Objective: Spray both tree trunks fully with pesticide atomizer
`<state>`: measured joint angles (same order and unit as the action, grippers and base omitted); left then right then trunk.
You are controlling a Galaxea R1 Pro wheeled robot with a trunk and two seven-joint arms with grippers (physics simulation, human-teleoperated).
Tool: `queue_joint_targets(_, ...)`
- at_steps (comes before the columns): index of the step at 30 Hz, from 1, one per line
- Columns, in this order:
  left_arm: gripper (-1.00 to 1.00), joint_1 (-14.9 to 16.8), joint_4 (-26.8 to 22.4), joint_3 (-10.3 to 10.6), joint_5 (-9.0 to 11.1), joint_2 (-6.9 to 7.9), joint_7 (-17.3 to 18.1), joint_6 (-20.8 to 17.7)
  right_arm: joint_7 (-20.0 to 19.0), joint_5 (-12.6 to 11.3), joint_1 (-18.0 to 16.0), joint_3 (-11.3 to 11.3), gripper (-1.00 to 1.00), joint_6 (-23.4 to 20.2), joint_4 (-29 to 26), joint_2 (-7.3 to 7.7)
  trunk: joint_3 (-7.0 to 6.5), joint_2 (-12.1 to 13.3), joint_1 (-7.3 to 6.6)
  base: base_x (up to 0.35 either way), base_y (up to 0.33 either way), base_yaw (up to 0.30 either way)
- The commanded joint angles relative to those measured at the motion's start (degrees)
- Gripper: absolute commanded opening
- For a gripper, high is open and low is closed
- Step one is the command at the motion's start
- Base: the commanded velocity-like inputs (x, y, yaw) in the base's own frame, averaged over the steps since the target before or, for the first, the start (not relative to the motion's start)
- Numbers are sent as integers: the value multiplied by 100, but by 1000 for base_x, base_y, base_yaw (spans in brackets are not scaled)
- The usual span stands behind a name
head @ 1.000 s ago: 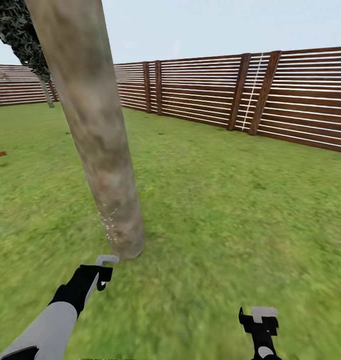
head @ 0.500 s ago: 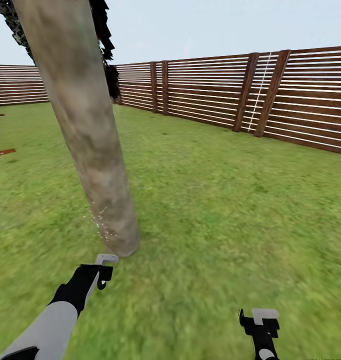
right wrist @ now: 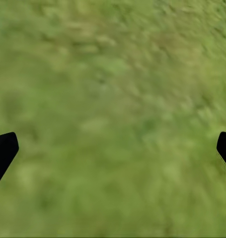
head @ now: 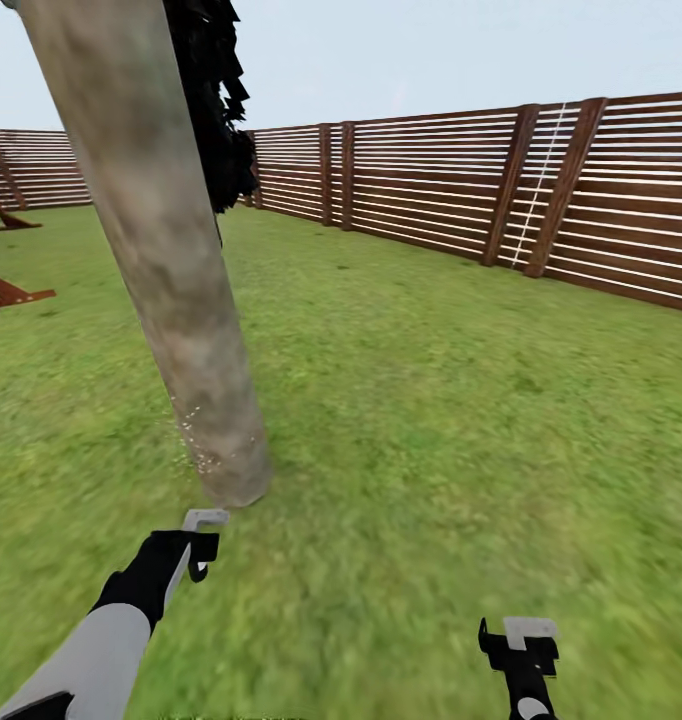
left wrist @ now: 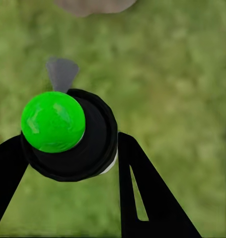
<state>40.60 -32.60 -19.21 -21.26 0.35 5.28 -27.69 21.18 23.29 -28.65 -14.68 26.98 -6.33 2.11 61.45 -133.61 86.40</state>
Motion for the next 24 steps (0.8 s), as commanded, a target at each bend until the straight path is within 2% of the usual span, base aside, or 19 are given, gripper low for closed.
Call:
queue_joint_targets(1,-100,0,0,-3,-1,0,-1,0,0,0,0,0,100,0,0,0,0,0,0,28,-281,277)
queue_joint_targets(5,-100,0,0,-4,-1,0,-1,4,0,0,0,0,100,0,0,0,0,0,0,97,-281,237)
queue_joint_targets(16,-100,0,-1,14,-1,0,-1,9,0,0,0,0,100,0,0,0,0,0,0,203,-274,10)
queue_joint_targets(21,-100,0,-7,14,-1,4,-1,10,0,0,0,0,100,0,0,0,0,0,0,205,-267,221)
queue_joint_targets(24,-100,0,-8,13,-1,8,-1,12,0,0,0,0,100,0,0,0,0,0,0,-4,-267,275)
